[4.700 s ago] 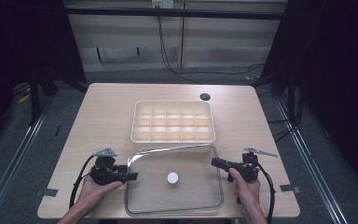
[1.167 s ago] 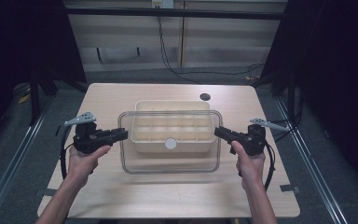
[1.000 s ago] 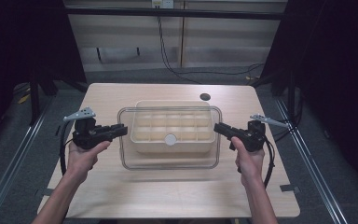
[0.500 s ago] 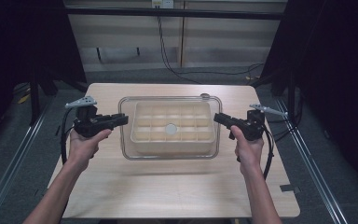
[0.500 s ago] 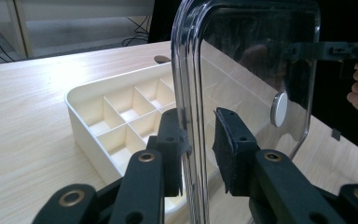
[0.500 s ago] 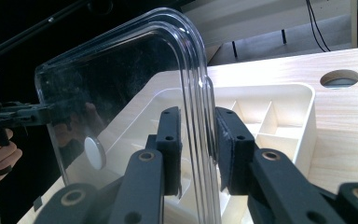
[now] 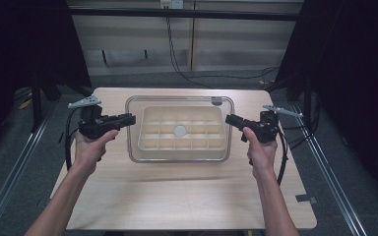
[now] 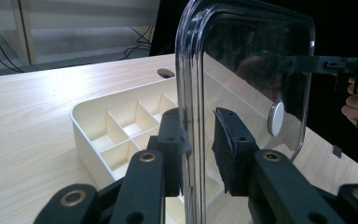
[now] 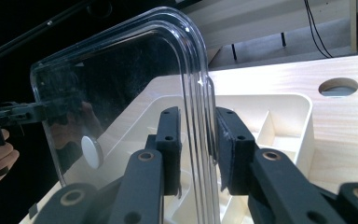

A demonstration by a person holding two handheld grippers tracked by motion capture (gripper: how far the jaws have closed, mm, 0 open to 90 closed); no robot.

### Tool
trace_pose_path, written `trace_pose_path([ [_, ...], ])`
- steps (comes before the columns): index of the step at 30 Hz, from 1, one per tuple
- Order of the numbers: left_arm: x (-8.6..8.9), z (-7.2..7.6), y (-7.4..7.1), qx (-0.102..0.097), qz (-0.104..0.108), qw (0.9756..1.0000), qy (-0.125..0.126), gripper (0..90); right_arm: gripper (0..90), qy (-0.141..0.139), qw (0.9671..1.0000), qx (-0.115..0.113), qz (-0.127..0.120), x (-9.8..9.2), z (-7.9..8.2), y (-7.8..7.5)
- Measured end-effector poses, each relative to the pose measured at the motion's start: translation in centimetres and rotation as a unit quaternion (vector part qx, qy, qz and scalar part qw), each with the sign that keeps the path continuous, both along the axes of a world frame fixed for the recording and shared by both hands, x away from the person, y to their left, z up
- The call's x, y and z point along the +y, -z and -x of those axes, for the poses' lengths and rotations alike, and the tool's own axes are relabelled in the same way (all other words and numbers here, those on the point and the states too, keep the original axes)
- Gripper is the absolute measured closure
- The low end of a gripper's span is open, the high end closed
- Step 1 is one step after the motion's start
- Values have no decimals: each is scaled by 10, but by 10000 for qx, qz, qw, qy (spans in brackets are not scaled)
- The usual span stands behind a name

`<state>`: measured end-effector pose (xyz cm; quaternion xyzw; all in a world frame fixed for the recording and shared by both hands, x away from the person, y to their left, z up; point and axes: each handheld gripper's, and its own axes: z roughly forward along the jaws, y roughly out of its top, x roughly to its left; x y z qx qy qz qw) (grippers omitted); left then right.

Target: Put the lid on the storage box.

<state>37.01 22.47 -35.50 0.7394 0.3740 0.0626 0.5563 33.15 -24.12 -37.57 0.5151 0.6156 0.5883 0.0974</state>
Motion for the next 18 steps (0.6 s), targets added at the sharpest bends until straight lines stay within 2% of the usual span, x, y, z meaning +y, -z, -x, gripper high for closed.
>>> trace_pose_path([
  [2,0,-3,-1,-11,-59,10000,-2,731,731,9,10000,-5,2,0,-1,-1],
  [7,-1,-11,-2,-7,5,9999,-120,730,729,68,10000,66,11,2,-11,2],
  [15,-9,-23,-5,58,32,9999,-110,730,728,137,9999,79,10,-4,-22,-7],
  [18,-14,-29,-3,80,-34,9999,-85,730,726,194,9997,122,-22,-9,-28,-7],
])
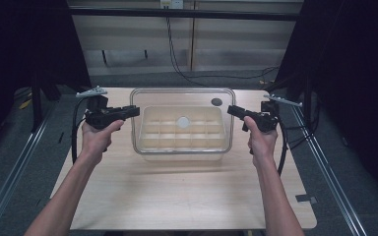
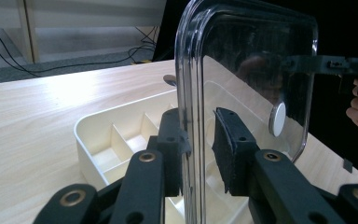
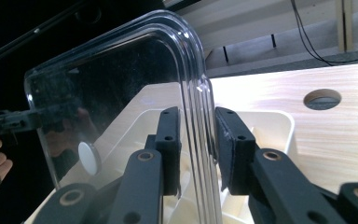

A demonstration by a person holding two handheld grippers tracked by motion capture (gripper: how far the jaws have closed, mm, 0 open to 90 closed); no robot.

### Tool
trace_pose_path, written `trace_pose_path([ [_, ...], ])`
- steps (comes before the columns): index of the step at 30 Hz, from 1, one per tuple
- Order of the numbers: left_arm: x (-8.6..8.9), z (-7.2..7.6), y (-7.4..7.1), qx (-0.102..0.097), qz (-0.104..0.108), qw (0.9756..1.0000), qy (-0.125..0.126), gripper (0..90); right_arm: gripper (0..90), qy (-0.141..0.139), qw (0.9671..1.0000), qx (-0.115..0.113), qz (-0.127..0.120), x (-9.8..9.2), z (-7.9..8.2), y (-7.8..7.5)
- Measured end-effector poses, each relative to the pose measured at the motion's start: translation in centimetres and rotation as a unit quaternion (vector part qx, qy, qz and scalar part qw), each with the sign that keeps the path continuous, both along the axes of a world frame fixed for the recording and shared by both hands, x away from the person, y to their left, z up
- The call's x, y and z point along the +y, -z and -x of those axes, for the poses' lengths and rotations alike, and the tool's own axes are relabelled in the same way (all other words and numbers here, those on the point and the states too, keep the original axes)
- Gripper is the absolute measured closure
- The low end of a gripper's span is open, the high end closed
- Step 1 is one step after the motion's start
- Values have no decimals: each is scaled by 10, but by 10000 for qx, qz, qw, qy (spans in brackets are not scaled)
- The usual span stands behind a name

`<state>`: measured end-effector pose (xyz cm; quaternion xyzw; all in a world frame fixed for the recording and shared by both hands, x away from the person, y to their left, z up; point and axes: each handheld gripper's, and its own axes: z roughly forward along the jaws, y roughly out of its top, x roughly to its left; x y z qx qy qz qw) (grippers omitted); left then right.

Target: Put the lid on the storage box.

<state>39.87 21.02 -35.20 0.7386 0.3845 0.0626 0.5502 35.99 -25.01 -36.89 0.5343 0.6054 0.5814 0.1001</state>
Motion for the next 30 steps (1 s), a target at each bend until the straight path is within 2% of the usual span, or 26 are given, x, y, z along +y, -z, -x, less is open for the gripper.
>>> trace_pose_path([
  [3,-2,-4,2,67,-36,10000,-25,731,725,38,10000,53,-31,-3,-6,3],
  [9,-3,-14,9,179,71,9996,-217,726,727,89,9998,160,-98,-1,-16,11],
  [14,-4,-19,11,188,-75,9996,-208,711,728,82,9998,195,-55,-1,-22,12],
  [21,-7,-32,18,313,-86,9991,-281,692,729,38,9998,172,116,0,-30,17],
  [23,-8,-38,19,351,-160,9989,-268,680,725,48,9996,231,172,1,-33,18],
  [25,-9,-42,22,391,-116,9988,-272,670,716,40,9987,317,395,2,-38,17],
  [30,-8,-49,29,473,-105,9985,-264,655,706,28,9978,417,514,4,-43,17],
])
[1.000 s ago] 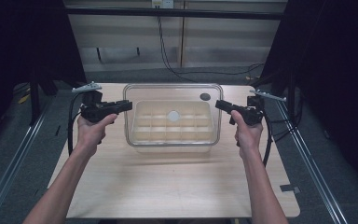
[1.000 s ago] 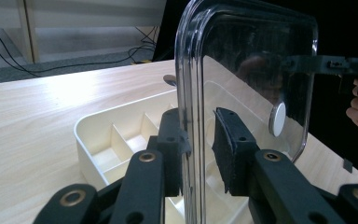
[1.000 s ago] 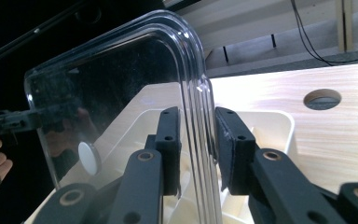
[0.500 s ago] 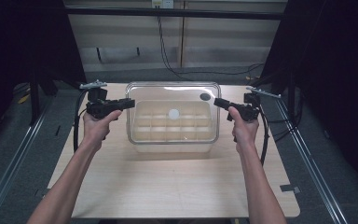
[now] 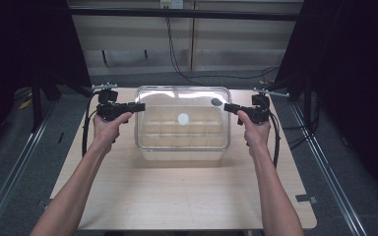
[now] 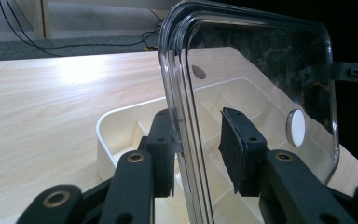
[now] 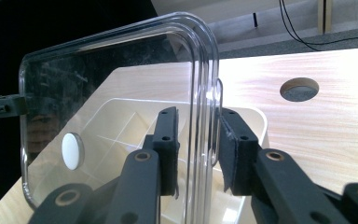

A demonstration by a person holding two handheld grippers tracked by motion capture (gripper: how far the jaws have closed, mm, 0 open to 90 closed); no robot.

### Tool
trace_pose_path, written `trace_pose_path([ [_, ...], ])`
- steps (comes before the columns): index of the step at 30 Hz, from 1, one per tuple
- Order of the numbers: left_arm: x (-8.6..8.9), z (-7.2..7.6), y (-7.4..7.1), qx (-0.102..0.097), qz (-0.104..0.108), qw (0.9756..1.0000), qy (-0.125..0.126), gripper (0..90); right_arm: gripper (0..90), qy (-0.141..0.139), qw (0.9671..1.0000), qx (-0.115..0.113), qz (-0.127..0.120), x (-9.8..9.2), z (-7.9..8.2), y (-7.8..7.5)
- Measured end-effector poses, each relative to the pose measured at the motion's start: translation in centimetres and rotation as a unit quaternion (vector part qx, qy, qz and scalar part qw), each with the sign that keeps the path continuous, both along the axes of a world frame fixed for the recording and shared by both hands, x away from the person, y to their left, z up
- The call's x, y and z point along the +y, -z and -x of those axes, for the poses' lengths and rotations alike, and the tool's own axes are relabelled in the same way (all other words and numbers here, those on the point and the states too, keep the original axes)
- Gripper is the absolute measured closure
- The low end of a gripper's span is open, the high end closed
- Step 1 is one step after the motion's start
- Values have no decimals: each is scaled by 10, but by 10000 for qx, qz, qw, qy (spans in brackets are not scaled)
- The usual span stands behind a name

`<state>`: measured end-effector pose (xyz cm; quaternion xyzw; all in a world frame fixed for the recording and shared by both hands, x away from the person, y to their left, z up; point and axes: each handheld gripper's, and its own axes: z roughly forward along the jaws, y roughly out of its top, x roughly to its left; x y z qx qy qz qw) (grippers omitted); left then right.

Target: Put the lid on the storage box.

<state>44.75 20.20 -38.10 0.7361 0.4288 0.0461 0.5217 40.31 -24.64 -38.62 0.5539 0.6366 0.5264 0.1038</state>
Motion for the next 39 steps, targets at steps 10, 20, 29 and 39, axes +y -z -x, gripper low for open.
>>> trace_pose_path([
  [10,-3,-15,12,201,-184,9996,4,619,686,21,9999,168,13,1,-13,12],
  [20,-3,-28,22,352,-324,9989,7,599,669,36,9993,352,100,2,-25,21],
  [29,-9,-34,33,474,-377,9982,10,551,635,183,9983,487,250,5,-29,32],
  [39,-8,-38,41,598,-373,9975,33,535,608,192,9974,597,347,8,-35,39],
])
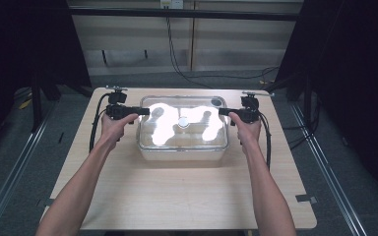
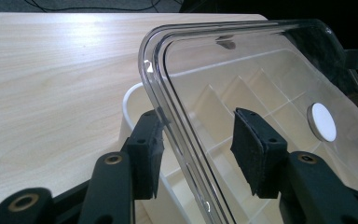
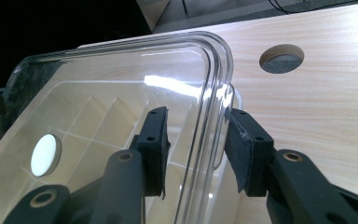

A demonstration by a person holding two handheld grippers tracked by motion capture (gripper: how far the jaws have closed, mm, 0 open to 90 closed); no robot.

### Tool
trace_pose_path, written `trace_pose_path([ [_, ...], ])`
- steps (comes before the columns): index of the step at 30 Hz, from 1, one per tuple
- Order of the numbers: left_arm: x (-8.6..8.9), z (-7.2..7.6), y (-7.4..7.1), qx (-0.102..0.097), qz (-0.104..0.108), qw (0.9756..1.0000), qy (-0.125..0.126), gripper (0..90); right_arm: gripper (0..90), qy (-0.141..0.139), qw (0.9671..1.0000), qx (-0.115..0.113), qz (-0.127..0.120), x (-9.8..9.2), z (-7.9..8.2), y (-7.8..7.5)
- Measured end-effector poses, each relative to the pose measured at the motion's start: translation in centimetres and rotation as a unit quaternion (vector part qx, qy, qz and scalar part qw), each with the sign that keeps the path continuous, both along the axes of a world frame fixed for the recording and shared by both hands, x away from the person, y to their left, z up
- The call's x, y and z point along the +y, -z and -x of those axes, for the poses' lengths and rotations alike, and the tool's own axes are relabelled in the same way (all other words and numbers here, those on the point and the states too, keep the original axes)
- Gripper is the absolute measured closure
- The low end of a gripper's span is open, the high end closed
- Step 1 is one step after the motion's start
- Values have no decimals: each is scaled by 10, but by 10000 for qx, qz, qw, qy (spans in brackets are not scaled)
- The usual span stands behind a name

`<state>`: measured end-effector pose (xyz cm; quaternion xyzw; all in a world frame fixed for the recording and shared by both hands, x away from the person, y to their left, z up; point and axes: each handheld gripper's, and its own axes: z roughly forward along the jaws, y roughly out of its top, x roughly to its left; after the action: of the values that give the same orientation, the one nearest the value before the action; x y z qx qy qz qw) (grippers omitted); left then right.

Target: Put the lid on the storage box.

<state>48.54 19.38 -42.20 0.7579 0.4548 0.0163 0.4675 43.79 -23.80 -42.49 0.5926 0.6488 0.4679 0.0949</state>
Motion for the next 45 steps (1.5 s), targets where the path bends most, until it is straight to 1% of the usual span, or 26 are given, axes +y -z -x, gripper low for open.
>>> trace_pose_path([
  [2,1,-2,4,46,46,10000,-19,532,602,23,10000,42,53,1,-1,3],
  [5,1,-3,9,78,39,9999,-49,525,591,25,9999,61,136,2,-2,4],
  [6,2,-3,10,79,-15,10000,-25,520,577,-7,9996,79,260,4,-3,6],
  [7,1,-3,12,118,-71,9999,-21,520,577,-7,9996,79,260,4,-3,6],
  [8,1,-3,13,118,-214,9997,-22,515,573,-13,9992,117,372,5,-4,7],
  [10,2,-2,16,143,-185,9997,-9,512,565,-10,9990,189,394,7,-5,10],
  [14,2,-2,18,186,-150,9997,-5,513,563,-13,9991,198,367,6,-5,13],
  [17,1,-2,20,199,-196,9996,12,505,553,-2,9992,206,333,6,-3,16],
  [18,1,-3,21,239,-227,9994,40,500,535,-37,9990,219,382,6,-3,17],
  [19,1,-3,22,270,-195,9994,22,497,522,-74,9985,247,485,8,-3,17],
  [22,1,-3,23,257,-175,9995,3,497,520,-76,9987,229,450,8,-2,19],
  [23,2,-2,24,240,-238,9994,1,492,515,-83,9987,246,435,7,-2,20],
  [24,2,-1,23,175,-228,9996,-17,505,533,-43,9986,234,477,7,-2,20],
  [25,3,-2,23,175,-250,9995,4,517,557,-77,9975,68,700,6,0,18],
  [28,2,-1,23,195,-240,9995,-21,505,557,-115,9967,68,798,7,2,17],
  [30,1,0,24,192,-232,9995,-36,498,555,-155,9958,-1,904,9,4,16],
  [31,0,2,24,159,-220,9996,-81,499,556,-157,9957,-1,910,9,4,16],
  [33,2,4,25,144,-206,9997,-64,508,558,-125,9964,20,840,8,5,17],
  [35,6,7,25,201,-110,9997,-82,546,559,-114,9970,17,765,7,6,18],
  [37,8,11,22,138,-211,9997,39,572,555,-103,9975,27,696,6,8,19],
  [38,9,13,21,90,-269,9996,53,594,540,-96,9982,21,597,6,10,19],
  [39,8,16,20,53,-331,9994,35,587,537,-76,9987,4,510,5,11,19],
  [40,9,17,20,67,-343,9994,60,531,531,-76,9988,-74,471,5,14,17],
  [42,11,21,21,79,-248,9996,83,516,521,-84,9988,-124,463,4,15,16],
  [44,13,25,21,69,-249,9996,86,490,539,-131,9989,-110,426,5,18,13],
  [45,15,26,21,59,-189,9997,138,485,534,-168,9989,-132,424,6,19,12],
])
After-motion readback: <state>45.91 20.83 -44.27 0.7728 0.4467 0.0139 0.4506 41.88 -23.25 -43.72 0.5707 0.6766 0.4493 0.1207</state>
